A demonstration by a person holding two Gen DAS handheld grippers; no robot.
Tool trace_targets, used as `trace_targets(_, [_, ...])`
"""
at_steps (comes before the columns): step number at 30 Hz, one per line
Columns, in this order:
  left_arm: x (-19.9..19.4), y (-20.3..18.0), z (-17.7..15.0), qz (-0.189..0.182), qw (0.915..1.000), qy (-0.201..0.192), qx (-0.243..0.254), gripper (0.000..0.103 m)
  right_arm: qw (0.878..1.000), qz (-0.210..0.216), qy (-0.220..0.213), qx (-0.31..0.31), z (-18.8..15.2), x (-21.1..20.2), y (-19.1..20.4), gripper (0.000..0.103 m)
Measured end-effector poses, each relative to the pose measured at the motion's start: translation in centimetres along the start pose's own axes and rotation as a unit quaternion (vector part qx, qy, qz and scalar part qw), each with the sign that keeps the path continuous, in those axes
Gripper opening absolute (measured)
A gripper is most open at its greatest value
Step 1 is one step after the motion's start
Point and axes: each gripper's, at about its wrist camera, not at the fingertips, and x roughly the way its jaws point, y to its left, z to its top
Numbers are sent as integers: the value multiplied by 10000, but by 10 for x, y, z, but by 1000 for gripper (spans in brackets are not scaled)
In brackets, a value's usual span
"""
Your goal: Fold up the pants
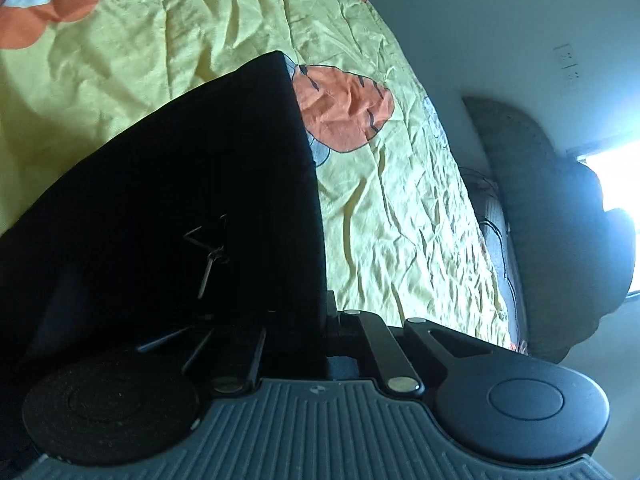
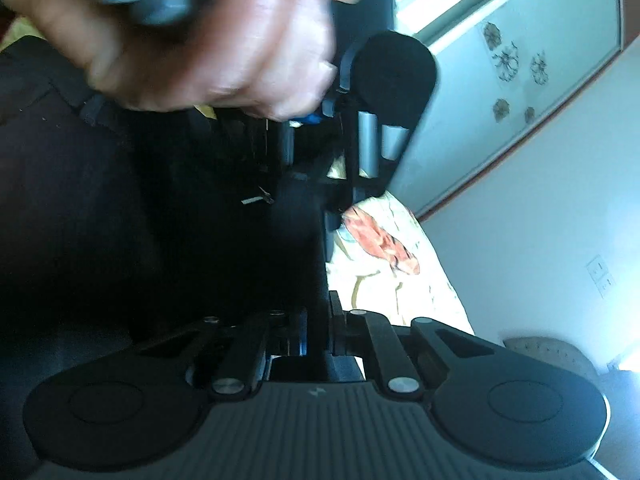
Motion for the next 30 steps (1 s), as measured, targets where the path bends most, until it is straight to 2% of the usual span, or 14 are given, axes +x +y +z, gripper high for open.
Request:
trace_targets(4, [-9,5,-7,-122,9999,-1,33,4,9988,-404,271,-78,-23,-2,-9,12])
trace_targets(7, [-12,9,-3,-172,9998,45,1,4,9946,-667,760,252,-55,-3,-33,12])
trace_targets(10, [-15,13,-3,-188,9998,39,14,4,9842,-1042,1344,502,-96,0,-59,12])
trace_targets(12, [-8,10,0,-163,9999,46,13,4,9781,-1074,1621,744,-120,0,-75,12])
trace_targets(15, [-12,7,-4,-119,9998,-21,129,4,9761,-1068,1663,900,-127,-18,-84,10])
trace_targets(19, [-29,6,-13,-174,9988,-164,423,4,9789,-1246,1520,557,-111,-48,-73,7])
trace_targets(22, [-48,8,-20,-323,9974,-198,608,4,9796,-1279,1445,558,-101,-69,-67,7])
trace_targets(26, [-69,19,-31,-505,9956,-148,773,4,9803,-1284,1358,634,-93,-89,-54,7])
trace_targets(30, [-88,35,-50,-511,9937,-112,989,4,9816,-1221,1293,700,-91,-113,-46,7])
